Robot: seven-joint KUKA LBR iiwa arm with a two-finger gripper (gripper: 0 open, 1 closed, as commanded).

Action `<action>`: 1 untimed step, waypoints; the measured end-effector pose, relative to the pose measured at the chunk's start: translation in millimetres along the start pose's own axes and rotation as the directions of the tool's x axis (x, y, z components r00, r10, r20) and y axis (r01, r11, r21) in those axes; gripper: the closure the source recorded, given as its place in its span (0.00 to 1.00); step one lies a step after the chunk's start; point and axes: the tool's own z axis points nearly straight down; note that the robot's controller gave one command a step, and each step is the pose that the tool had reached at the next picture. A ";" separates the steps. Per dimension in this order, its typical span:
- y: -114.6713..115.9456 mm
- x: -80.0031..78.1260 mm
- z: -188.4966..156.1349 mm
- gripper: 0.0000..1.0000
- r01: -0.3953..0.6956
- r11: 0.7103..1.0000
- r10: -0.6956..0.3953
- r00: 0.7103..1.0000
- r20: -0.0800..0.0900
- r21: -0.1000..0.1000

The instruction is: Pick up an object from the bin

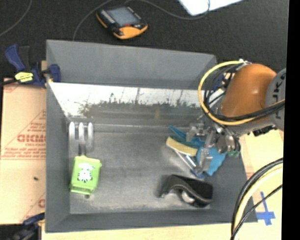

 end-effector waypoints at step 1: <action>-7.9 -29.7 52.1 0.00 0.255 0.967 -0.255 0.967 0.009 0.004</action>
Offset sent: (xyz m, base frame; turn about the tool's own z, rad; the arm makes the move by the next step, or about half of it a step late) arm 0.0281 -0.0069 -0.0525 -0.2592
